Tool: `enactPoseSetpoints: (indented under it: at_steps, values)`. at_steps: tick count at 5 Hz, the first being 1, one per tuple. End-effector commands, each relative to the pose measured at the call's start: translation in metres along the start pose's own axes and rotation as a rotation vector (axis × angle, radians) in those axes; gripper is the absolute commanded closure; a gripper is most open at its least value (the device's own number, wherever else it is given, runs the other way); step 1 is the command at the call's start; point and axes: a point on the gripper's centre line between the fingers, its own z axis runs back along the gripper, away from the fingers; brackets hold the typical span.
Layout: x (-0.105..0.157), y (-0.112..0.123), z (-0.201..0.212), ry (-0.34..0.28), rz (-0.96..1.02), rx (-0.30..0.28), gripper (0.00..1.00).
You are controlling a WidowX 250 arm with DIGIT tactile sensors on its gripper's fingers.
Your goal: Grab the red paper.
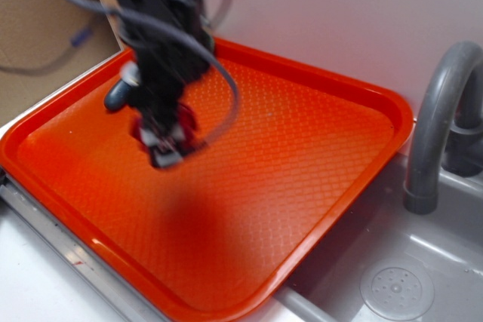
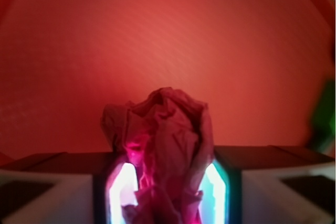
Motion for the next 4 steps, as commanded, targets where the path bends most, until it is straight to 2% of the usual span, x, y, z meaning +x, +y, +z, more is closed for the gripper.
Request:
enactPoseSetpoints:
  at_steps: [1,2,3,4]
  values:
    - [-0.069,0.054,0.056,-0.107,0.371,-0.072,1.00]
    - [-0.098,0.088,0.059,-0.134,0.486,-0.021,1.00]
    - [-0.124,0.105,0.075,-0.194,0.588,-0.008,1.00]
    - [-0.112,0.105,0.068,-0.161,0.559,0.027,1.00]
